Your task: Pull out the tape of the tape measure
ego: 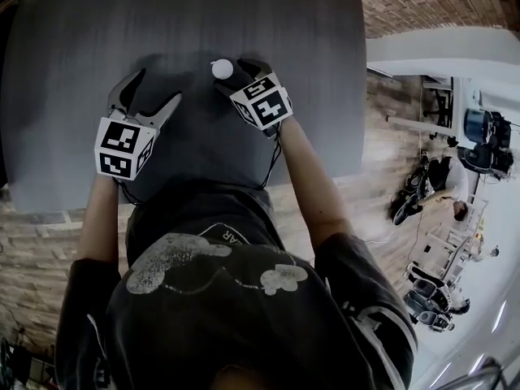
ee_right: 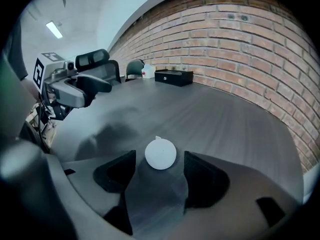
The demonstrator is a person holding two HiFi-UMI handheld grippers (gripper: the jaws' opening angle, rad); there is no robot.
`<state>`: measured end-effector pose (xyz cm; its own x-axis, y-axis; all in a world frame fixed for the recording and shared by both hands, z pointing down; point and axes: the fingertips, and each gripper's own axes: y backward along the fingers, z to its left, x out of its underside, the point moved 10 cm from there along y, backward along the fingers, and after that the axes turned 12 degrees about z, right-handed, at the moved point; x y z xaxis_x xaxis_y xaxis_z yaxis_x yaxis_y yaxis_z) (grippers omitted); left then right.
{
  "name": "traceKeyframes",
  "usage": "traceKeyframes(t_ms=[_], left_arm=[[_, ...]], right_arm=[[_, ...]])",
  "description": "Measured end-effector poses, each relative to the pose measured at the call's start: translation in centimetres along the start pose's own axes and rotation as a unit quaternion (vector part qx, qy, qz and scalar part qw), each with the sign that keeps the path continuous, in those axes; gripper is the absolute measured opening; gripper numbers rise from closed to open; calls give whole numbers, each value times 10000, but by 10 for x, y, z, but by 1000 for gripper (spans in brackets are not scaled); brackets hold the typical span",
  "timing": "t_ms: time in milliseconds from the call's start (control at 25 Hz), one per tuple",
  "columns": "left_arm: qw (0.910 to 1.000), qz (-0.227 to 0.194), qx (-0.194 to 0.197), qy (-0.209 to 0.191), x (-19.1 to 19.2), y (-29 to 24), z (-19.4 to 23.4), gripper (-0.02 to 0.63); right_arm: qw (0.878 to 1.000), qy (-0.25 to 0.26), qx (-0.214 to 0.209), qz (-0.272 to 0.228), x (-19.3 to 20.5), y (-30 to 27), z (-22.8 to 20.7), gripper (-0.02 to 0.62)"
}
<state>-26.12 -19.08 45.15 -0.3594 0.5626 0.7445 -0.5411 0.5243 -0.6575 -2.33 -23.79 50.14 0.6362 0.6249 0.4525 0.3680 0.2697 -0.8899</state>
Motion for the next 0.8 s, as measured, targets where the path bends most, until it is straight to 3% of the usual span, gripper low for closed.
traceKeyframes(t_ms=[480, 800], left_arm=[[9999, 68, 82, 125, 3, -9, 10, 361], [9998, 137, 139, 106, 4, -12, 11, 361]], right_arm=[[9986, 419, -122, 282, -10, -15, -4, 308], [9978, 563, -285, 198, -10, -16, -6, 298]])
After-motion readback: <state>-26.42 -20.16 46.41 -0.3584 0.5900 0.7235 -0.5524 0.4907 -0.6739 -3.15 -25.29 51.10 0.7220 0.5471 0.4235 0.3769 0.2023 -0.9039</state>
